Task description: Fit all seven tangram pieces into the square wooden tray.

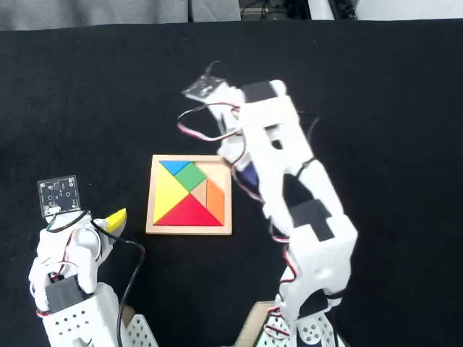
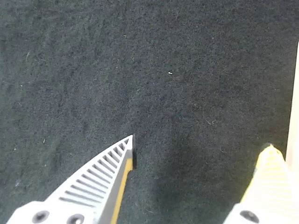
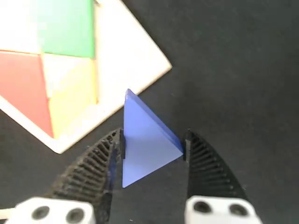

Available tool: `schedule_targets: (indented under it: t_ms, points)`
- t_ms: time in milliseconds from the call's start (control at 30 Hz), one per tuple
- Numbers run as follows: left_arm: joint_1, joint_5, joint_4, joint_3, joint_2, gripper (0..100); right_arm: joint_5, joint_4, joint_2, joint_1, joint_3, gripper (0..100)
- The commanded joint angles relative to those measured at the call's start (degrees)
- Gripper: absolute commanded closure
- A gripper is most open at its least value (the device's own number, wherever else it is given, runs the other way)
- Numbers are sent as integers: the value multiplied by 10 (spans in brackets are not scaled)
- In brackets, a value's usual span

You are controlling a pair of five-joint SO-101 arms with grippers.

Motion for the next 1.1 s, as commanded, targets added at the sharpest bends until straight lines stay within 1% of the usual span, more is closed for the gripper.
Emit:
schedule_targets:
  t_ms: [0, 67, 233, 333, 467, 767, 1067]
  points:
    - [3, -3, 3, 9, -7, 605, -40, -35, -38, -47, -29, 870]
    - [2, -3, 3, 9, -7, 605, -54, -62, -36, -54, -29, 870]
    - [2, -3, 3, 9, -7, 605, -55, -96, 14, -56, -36, 868]
    - [3, -3, 3, 9, -7, 605, -59, -97, 50, -57, -43, 868]
    - [4, -3, 3, 9, -7, 605, -99, -87, 80, -57, -72, 868]
    - [5, -3, 3, 9, -7, 605, -98, -76, 90, -88, -83, 868]
    - [3, -3, 3, 9, -7, 605, -98, -69, 91, -91, -79, 867]
